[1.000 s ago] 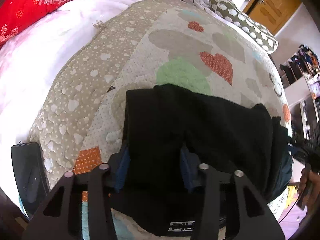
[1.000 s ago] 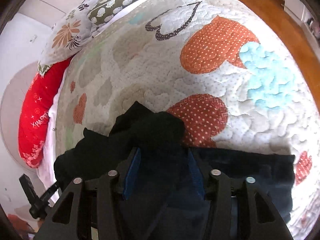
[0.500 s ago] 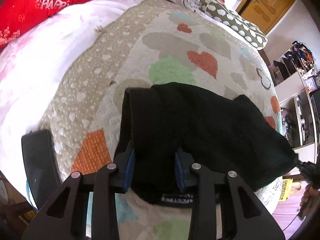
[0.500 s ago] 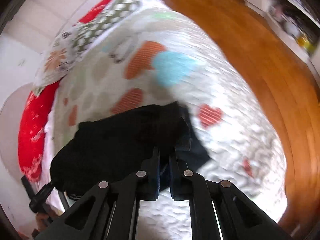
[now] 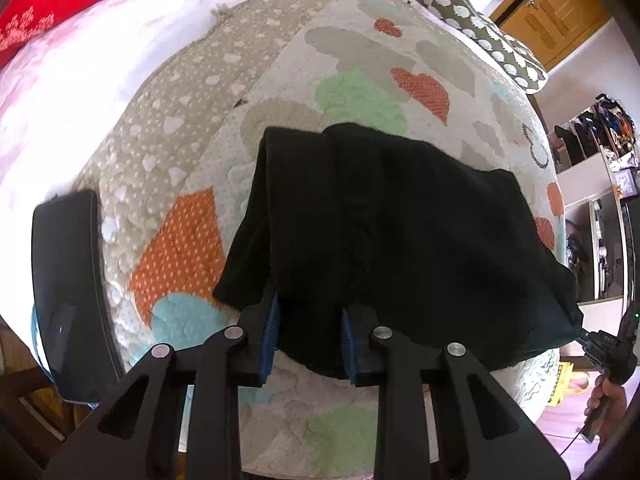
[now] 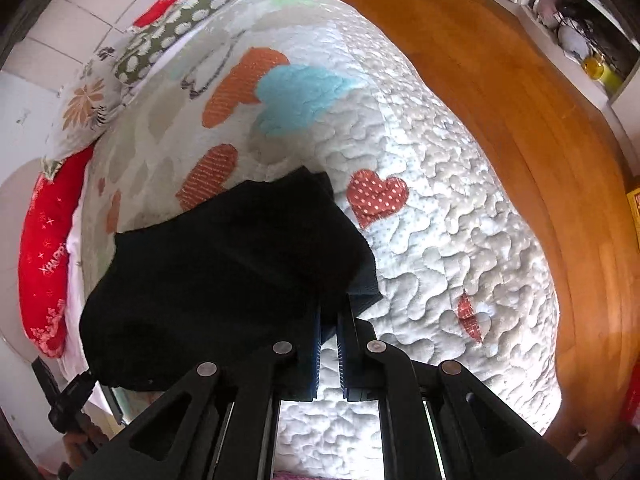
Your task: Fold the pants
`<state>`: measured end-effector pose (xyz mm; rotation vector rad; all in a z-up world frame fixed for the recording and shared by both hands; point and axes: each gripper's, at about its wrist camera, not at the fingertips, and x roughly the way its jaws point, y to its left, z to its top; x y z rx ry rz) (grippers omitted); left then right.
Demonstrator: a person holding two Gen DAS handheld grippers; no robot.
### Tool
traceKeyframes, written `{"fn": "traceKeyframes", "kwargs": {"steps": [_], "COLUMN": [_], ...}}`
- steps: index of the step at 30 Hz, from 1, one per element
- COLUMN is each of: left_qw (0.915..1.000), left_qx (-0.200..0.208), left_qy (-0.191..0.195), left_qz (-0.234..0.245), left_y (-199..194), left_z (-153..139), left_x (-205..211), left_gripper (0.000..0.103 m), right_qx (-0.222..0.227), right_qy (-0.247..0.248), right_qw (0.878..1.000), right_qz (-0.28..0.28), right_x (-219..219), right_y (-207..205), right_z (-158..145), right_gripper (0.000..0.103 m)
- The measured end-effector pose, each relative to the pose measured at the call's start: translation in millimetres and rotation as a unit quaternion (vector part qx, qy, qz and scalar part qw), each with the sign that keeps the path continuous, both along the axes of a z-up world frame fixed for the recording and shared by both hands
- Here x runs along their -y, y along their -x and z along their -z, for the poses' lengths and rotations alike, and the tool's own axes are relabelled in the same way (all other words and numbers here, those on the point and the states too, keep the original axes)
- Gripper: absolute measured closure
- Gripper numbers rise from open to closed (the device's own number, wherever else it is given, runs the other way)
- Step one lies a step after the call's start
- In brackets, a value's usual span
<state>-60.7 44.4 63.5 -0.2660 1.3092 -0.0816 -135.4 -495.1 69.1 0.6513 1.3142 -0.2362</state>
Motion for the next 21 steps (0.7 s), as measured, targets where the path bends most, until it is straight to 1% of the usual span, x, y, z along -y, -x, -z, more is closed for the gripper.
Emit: {"fn": "traceKeyframes", "kwargs": {"steps": [2, 3, 4, 5, 6, 7, 9, 12, 13, 15, 16, 17, 19, 20, 21], "left_qw": [1.0000, 0.9998, 0.9998, 0.9999, 0.9999, 0.9999, 0.9999, 0.9996, 0.9995, 0.9994, 0.9994, 0.9992, 0.9976, 0.9973, 0.9974], "left_qx": [0.000, 0.000, -0.001, -0.002, -0.002, 0.000, 0.008, 0.014, 0.016, 0.021, 0.024, 0.027, 0.036, 0.039, 0.041], "left_qy": [-0.006, -0.015, -0.016, -0.015, -0.012, -0.012, -0.013, -0.022, -0.022, -0.017, -0.020, -0.025, -0.056, -0.054, -0.036], "left_qz": [0.002, 0.009, 0.009, 0.007, 0.005, 0.004, 0.003, -0.008, -0.014, -0.019, -0.017, -0.014, -0.021, -0.030, -0.047], "left_y": [0.9, 0.8, 0.7, -0.1, -0.5, 0.1, 2.0, 5.0, 5.4, 6.0, 6.1, 6.7, 10.1, 12.2, 15.6], "left_z": [7.2, 12.7, 14.1, 13.8, 11.0, 6.6, -0.6, -10.4, -11.7, -15.4, -16.2, -17.8, -23.5, -25.7, -28.2], "left_x": [0.6, 3.2, 4.1, 3.9, 2.9, 1.3, -2.5, -15.2, -19.8, -26.4, -26.5, -25.9, -26.8, -31.4, -38.9], "left_gripper": [0.079, 0.079, 0.079, 0.078, 0.077, 0.075, 0.070, 0.069, 0.069, 0.069, 0.069, 0.069, 0.069, 0.069, 0.069], "right_qx": [-0.021, -0.026, -0.024, -0.026, -0.033, -0.037, -0.040, -0.024, -0.011, 0.012, 0.026, 0.031, 0.052, 0.065, 0.073], "right_qy": [0.004, 0.005, 0.006, 0.011, 0.026, 0.042, 0.063, 0.081, 0.082, 0.059, 0.030, 0.016, -0.003, -0.020, -0.036], "right_qw": [1.000, 1.000, 1.000, 1.000, 0.999, 0.998, 0.996, 0.991, 0.988, 0.984, 0.978, 0.971, 0.958, 0.952, 0.947], "right_qz": [-0.008, -0.007, -0.002, -0.003, -0.012, -0.025, -0.051, -0.102, -0.131, -0.169, -0.207, -0.235, -0.282, -0.297, -0.310], "right_x": [-4.9, -5.6, -5.0, -5.3, -6.9, -9.9, -15.6, -35.9, -49.8, -75.7, -100.2, -118.2, -158.5, -178.3, -194.2], "right_y": [-3.2, -4.2, -4.7, -5.7, -6.6, -8.7, -11.4, -18.4, -25.2, -32.0, -42.4, -49.4, -64.7, -72.4, -78.2], "right_z": [19.7, 24.6, 24.4, 20.0, 13.3, 6.8, -7.2, -33.3, -44.0, -53.7, -56.6, -57.0, -57.3, -55.2, -51.8], "right_gripper": [0.097, 0.096, 0.094, 0.091, 0.080, 0.067, 0.064, 0.064, 0.064, 0.064, 0.064, 0.064, 0.064, 0.064, 0.064]}}
